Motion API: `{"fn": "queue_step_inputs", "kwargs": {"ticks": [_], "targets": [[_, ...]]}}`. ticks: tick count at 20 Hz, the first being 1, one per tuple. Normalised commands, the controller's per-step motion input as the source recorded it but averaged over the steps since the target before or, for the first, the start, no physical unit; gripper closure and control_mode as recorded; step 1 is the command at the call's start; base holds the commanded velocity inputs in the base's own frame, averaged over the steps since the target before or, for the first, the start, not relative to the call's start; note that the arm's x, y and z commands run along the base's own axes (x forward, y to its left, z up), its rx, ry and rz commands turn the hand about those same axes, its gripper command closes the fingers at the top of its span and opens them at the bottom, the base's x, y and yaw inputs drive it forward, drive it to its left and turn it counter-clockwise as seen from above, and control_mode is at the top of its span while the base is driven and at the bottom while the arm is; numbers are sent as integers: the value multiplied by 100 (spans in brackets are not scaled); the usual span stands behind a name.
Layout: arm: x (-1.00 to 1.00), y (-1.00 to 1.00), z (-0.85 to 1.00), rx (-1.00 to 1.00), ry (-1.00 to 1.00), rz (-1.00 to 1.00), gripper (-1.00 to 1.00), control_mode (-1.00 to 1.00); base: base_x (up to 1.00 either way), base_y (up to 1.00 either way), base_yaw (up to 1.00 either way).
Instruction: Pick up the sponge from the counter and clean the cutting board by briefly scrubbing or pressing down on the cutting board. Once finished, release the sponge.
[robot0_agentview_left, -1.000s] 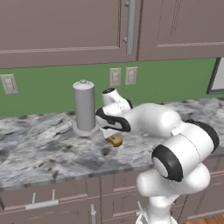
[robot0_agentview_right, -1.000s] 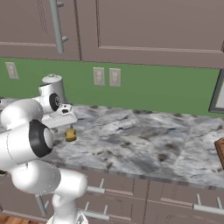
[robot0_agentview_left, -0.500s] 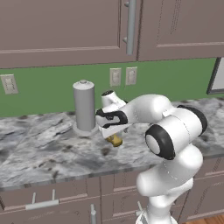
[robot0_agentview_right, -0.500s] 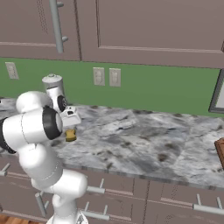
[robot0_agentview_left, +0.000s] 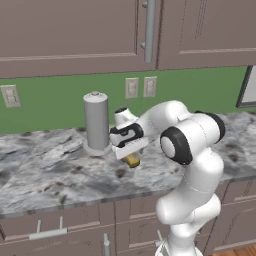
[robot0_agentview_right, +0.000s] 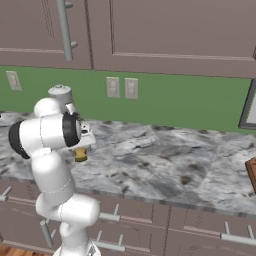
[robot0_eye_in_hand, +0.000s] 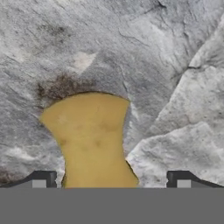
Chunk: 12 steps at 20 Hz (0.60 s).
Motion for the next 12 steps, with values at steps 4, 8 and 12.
{"fn": "queue_step_inputs", "kwargs": {"ticks": [4,8,12], "targets": [[23,0,-30,0,1,0,-100,-100,0,0,0],[2,0,-29,0,0,0,-100,-100,0,0,0],[0,0,-26,0,0,0,-100,-100,0,0,0]]}}
